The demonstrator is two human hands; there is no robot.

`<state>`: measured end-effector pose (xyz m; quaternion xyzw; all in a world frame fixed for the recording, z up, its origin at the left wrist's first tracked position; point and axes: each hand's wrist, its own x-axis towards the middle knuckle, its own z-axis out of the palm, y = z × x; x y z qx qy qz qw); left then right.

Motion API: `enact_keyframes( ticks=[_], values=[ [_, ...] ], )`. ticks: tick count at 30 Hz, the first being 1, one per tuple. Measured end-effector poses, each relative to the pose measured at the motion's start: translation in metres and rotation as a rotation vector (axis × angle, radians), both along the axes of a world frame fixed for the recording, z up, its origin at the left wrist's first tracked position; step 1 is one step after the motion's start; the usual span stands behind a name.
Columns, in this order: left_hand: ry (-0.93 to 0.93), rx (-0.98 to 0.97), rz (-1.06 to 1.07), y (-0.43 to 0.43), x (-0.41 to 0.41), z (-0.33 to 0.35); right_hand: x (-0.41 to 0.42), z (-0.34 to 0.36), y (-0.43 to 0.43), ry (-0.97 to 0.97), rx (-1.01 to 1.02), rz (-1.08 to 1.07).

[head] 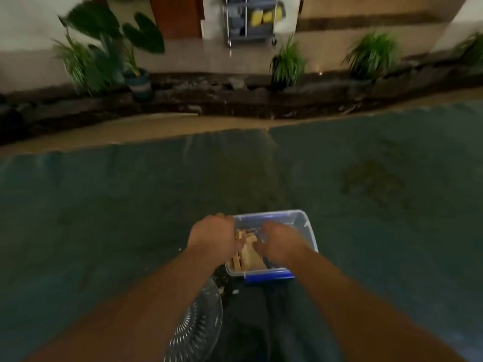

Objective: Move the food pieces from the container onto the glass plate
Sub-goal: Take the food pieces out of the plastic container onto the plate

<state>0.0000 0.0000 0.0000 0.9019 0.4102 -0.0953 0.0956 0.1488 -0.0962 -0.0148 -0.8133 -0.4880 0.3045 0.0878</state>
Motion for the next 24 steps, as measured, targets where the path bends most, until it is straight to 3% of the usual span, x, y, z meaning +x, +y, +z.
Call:
enact_keyframes(
  ticks=[7,10,15,24],
  values=[
    [0.063,-0.027,0.24,-0.002,0.0,-0.049,-0.022,-0.061,0.029,0.211,-0.111,0.257],
    [0.043,-0.062,0.285,-0.003,0.0,-0.054,-0.017,-0.07,0.031,0.266,-0.1,0.242],
    [-0.07,-0.127,0.349,-0.01,0.001,-0.061,-0.016,-0.076,0.028,0.164,-0.094,0.397],
    [-0.225,-0.157,0.403,-0.013,-0.003,-0.066,-0.03,-0.093,0.029,0.223,-0.078,0.099]
  ],
)
